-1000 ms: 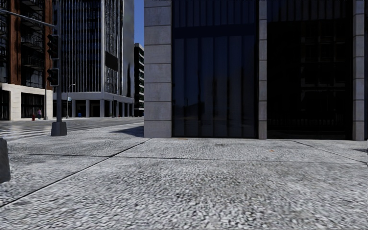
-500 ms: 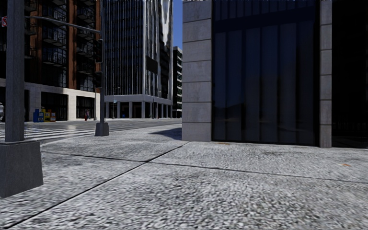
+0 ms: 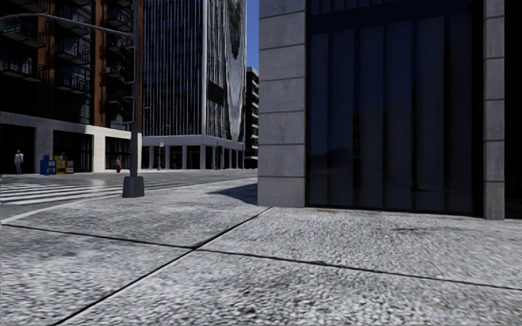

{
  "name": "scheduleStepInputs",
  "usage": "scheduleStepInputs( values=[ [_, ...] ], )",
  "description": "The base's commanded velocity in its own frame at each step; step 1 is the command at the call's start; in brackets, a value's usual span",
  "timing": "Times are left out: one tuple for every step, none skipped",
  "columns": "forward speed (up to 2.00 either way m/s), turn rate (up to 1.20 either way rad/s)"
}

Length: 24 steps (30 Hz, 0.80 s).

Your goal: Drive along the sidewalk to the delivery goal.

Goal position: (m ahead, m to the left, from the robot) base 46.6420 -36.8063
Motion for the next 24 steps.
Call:
scheduleStepInputs(
  values=[
    [1.32,1.20],
    [1.33,1.20],
    [1.33,1.20],
    [1.33,0.75],
    [1.33,0.75],
    [1.33,0.47],
    [1.34,0.37],
    [1.34,0.28],
    [1.34,0.14],
    [1.34,0.07],
    [1.34,0.07],
    [1.34,0.04],
    [1.34,0.04],
    [1.34,0.03],
    [1.34,0.01],
    [1.34,0.00],
    [1.34,0.00],
    [1.34,0.00],
    [1.34,0.00],
    [1.34,0.00],
    [1.34,0.00],
    [1.34,0.00],
    [1.34,0.00],
    [1.34,0.00]
  ],
)
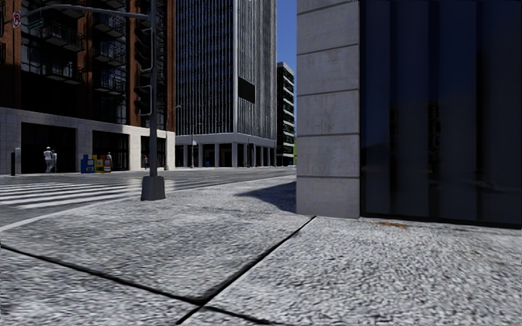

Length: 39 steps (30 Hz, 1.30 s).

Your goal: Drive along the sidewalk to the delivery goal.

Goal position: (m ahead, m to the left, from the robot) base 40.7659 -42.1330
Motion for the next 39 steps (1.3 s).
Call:
scheduleStepInputs(
  values=[
    [1.34,0.00],
    [1.34,0.00],
    [1.34,0.00],
    [1.34,0.00],
    [1.34,0.00],
    [1.34,0.03],
    [1.34,0.19],
    [1.34,0.19],
    [1.34,0.64],
    [1.34,0.75],
    [1.34,0.81],
    [1.34,0.83],
    [1.34,0.82],
    [1.34,0.69],
    [1.34,0.69],
    [1.34,0.50],
    [1.34,0.32],
    [1.34,0.12],
    [1.34,0.04],
    [1.34,0.04],
    [1.34,0.01],
    [1.35,0.01],
    [1.36,0.01],
    [1.36,0.01],
    [1.37,0.01],
    [1.37,0.01],
    [1.37,0.00],
    [1.37,0.00],
    [1.37,0.00],
    [1.37,0.00],
    [1.37,0.00],
    [1.37,0.47],
    [1.37,0.64],
    [1.37,0.91],
    [1.37,1.10],
    [1.37,1.15],
    [1.37,1.15],
    [1.37,0.36],
    [1.37,0.14]
  ],
)
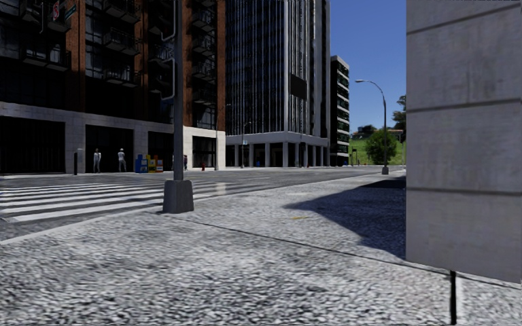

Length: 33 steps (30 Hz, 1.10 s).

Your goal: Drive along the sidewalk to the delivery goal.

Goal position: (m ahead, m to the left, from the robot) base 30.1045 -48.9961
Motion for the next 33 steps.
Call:
scheduleStepInputs(
  values=[
    [1.37,0.04],
    [1.37,0.01],
    [1.37,0.01],
    [1.37,0.00],
    [1.37,0.00],
    [1.37,0.00],
    [1.37,0.00],
    [1.37,0.00],
    [1.37,0.00],
    [1.37,0.00],
    [1.37,0.00],
    [1.37,0.00],
    [1.37,0.00],
    [1.37,0.00],
    [1.37,0.00],
    [1.37,0.00],
    [1.37,0.00],
    [1.37,0.00],
    [1.37,0.00],
    [1.37,0.00],
    [1.37,0.00],
    [1.37,0.00],
    [1.37,0.00],
    [1.37,0.00],
    [1.37,0.00],
    [1.37,0.00],
    [1.37,0.00],
    [1.37,0.00],
    [1.37,0.00],
    [1.37,0.00],
    [1.37,-0.17],
    [1.37,-0.38],
    [1.37,-0.38]
  ],
)
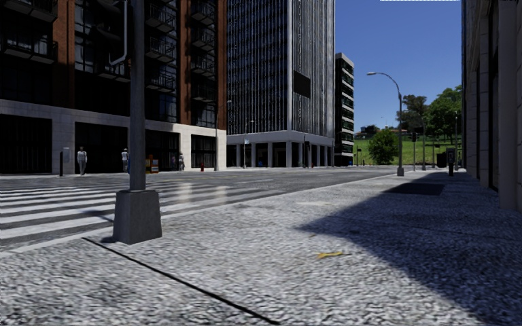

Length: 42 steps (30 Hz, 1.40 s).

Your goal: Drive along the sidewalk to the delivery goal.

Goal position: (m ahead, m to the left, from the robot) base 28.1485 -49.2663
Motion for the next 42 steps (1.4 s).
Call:
scheduleStepInputs(
  values=[
    [1.37,-0.46],
    [1.37,-0.48],
    [1.37,-0.49],
    [1.37,-0.49],
    [1.37,-0.49],
    [1.37,-0.49],
    [1.37,-0.49],
    [1.37,-0.49],
    [1.37,-0.49],
    [1.37,-0.49],
    [1.37,-0.49],
    [1.37,-0.49],
    [1.37,-0.49],
    [1.37,-0.49],
    [1.37,-0.49],
    [1.37,-0.49],
    [1.37,-0.49],
    [1.37,-0.49],
    [1.37,-0.49],
    [1.37,-0.49],
    [1.37,-0.49],
    [1.37,-0.49],
    [1.37,-0.49],
    [1.37,-0.49],
    [1.37,-0.49],
    [1.37,-0.49],
    [1.37,-0.49],
    [1.37,-0.49],
    [1.38,-0.49],
    [1.38,-0.49],
    [1.38,-0.49],
    [1.40,-0.49],
    [1.41,-0.49],
    [1.44,-0.49],
    [1.44,-0.49],
    [1.48,-0.49],
    [1.49,-0.38],
    [1.52,-0.16],
    [1.56,-0.01],
    [1.56,-0.01],
    [1.61,0.00],
    [1.67,0.00]
  ],
)
